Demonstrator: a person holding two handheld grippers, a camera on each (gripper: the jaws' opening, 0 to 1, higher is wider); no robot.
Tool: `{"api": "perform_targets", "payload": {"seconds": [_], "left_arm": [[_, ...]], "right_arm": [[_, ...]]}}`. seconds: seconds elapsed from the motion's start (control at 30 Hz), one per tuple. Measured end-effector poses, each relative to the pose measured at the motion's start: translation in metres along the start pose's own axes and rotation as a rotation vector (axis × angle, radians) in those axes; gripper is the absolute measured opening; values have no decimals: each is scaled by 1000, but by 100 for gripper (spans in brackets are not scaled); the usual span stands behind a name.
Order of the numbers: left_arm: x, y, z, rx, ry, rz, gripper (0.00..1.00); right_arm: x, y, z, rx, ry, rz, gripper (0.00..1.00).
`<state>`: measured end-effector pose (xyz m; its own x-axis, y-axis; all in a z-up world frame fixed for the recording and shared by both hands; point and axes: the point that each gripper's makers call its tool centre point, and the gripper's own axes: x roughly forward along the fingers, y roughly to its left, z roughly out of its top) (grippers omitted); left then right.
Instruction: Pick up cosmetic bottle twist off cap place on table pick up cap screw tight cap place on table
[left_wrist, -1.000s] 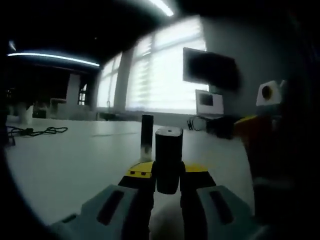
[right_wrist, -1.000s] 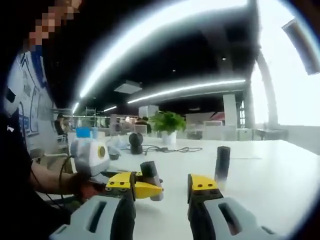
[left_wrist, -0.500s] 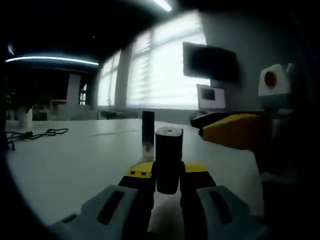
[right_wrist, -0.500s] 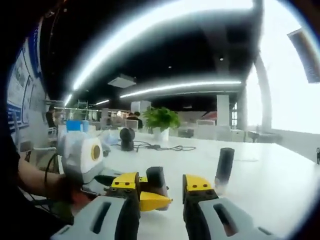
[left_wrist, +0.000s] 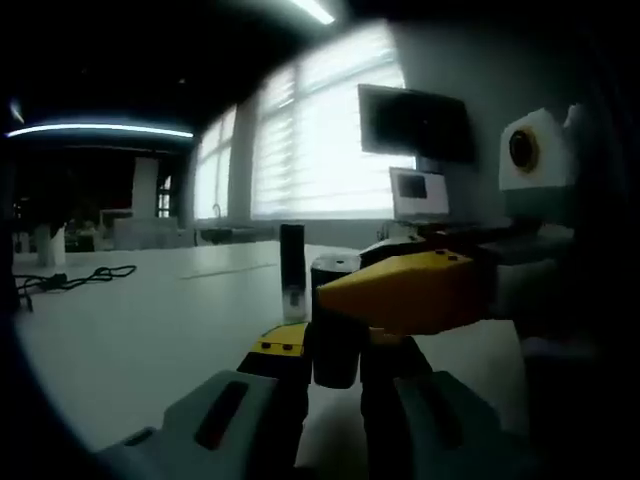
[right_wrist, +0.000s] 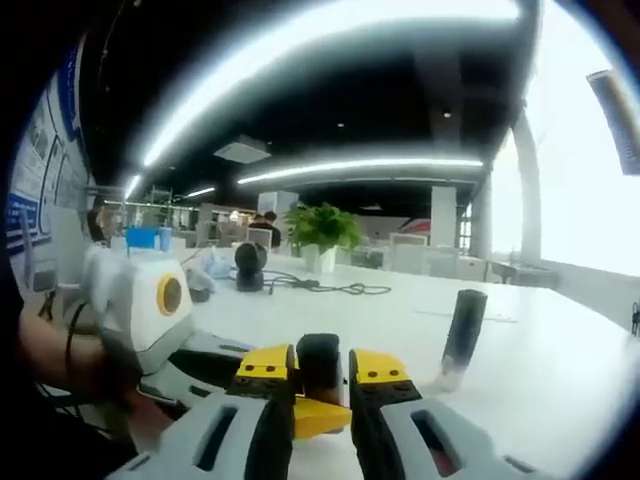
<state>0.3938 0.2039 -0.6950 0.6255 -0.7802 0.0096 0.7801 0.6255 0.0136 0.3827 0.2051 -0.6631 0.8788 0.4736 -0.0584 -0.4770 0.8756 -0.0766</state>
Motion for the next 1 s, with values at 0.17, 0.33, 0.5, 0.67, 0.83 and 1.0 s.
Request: {"api": "perform_targets", "payload": {"seconds": [0.17, 0.33, 0.5, 0.67, 0.83, 1.0], "left_arm": [[0, -2, 2, 1, -8, -9, 9], [-1, 0, 3, 22, -7, 7, 8], [-1, -2, 2, 45, 1, 3, 7], [0, -5, 1, 50, 3, -10, 8], [0, -6, 2, 47, -3, -15, 8], [0, -6, 3, 40, -8, -20, 7]], "right_arm": [[-1, -2, 2, 27, -5, 7, 13], [1, 0, 3, 13, -8, 1, 12], [2, -1, 3, 28, -9, -13, 11], [2, -2, 2, 47, -11, -35, 11], [1, -3, 3, 41, -16, -32, 11], [1, -2, 4, 33, -20, -26, 10]]}}
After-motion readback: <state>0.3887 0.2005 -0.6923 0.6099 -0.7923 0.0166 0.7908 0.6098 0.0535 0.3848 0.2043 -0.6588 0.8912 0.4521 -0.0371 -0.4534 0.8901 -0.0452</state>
